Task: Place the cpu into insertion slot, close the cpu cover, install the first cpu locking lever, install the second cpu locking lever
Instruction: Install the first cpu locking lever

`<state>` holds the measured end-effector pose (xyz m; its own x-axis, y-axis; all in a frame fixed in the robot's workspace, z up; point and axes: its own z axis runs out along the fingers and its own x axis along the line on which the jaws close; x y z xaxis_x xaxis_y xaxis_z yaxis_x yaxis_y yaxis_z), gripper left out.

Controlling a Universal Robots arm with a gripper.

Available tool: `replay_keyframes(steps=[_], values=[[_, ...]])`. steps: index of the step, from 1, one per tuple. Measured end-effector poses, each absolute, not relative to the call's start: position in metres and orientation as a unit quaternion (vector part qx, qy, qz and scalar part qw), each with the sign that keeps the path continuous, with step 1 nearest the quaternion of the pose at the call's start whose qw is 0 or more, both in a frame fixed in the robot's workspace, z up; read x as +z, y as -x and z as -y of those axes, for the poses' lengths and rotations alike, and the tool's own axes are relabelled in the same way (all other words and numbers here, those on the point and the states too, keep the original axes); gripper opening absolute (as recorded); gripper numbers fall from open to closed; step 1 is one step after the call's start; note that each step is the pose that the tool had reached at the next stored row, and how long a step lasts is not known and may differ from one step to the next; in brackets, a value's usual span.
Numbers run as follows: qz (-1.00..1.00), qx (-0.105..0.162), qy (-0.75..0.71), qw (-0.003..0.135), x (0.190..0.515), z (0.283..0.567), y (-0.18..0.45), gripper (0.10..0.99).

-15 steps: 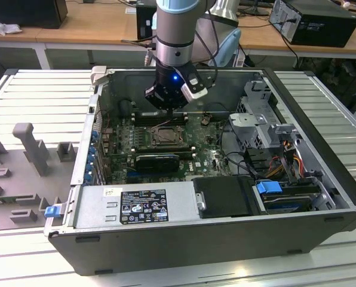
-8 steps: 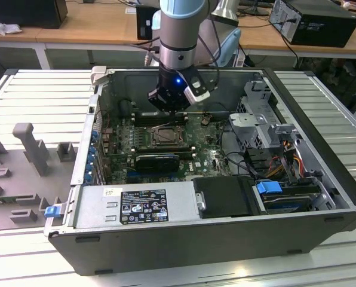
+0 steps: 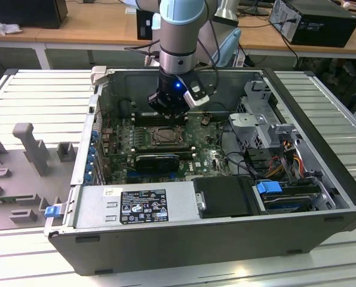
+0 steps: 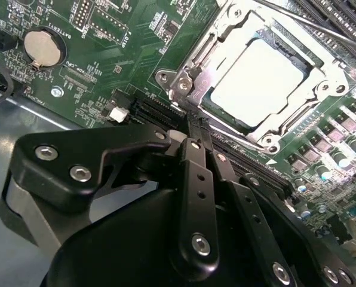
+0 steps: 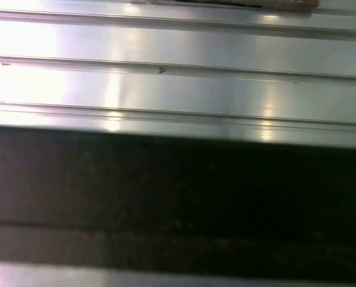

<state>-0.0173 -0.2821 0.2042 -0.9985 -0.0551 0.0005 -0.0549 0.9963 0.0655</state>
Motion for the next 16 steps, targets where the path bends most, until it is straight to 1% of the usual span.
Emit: replay_keyframes(steps=[7,10,14,16], values=[[0.999,-0.029,-0.027,0.001,0.202,0.282,0.017,0.106],[0.999,-0.039,-0.027,0.001,0.202,0.282,0.017,0.106],[0.999,-0.04,-0.027,0.001,0.214,0.282,0.017,0.106],[0.999,-0.04,-0.028,0.001,0.215,0.282,0.017,0.106]])
